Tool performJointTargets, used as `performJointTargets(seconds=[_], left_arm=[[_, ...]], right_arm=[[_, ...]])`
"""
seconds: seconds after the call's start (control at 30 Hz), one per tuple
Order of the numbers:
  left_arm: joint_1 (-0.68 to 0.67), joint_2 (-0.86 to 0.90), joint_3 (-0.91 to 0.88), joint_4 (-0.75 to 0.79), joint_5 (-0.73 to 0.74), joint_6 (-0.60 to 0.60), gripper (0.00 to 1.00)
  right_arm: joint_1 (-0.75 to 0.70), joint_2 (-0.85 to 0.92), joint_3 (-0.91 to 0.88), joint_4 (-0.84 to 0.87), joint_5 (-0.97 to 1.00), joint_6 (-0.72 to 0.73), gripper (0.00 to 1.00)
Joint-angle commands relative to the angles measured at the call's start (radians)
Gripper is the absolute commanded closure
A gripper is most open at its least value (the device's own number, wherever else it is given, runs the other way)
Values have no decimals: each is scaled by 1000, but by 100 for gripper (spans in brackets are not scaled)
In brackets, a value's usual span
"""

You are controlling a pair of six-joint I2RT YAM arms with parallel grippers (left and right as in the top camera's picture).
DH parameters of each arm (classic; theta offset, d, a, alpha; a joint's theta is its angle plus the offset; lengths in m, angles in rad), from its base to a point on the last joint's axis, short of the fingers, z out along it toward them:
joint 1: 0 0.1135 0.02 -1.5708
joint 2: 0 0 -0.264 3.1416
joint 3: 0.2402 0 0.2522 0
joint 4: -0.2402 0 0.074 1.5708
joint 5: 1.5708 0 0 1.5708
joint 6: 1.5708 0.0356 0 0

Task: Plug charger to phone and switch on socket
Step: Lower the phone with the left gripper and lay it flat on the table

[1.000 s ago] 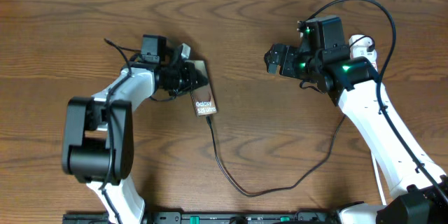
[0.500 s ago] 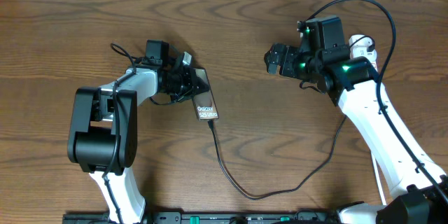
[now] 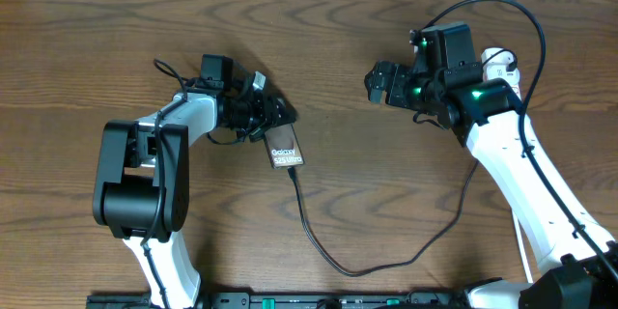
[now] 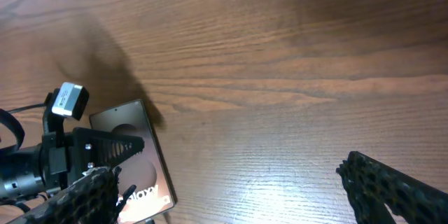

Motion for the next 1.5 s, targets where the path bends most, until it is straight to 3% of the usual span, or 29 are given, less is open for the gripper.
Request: performJointTargets(seconds=[0.0,0.5,0.93,1.0,1.03,1.3,1.47], left_arm=[[1,14,2,-35,-57,5,45],[0,14,2,-305,-583,5,37],[0,14,2,-311,-592,6,30],[0,14,2,-311,-590,6,12],[0,14,2,-311,-587,7,10],[0,-20,20,-295,-500,52,9],[0,-160,56,-294,-451,77,8]], right_arm=[[5,2,-7,-1,8,10,1],[5,2,-8,-1,8,11,1],[5,2,-8,-1,8,11,1],[5,2,-8,-1,8,11,1],[5,2,-8,-1,8,11,1],[5,2,-8,-1,8,10,1],[5,2,-8,0,13,10,1]])
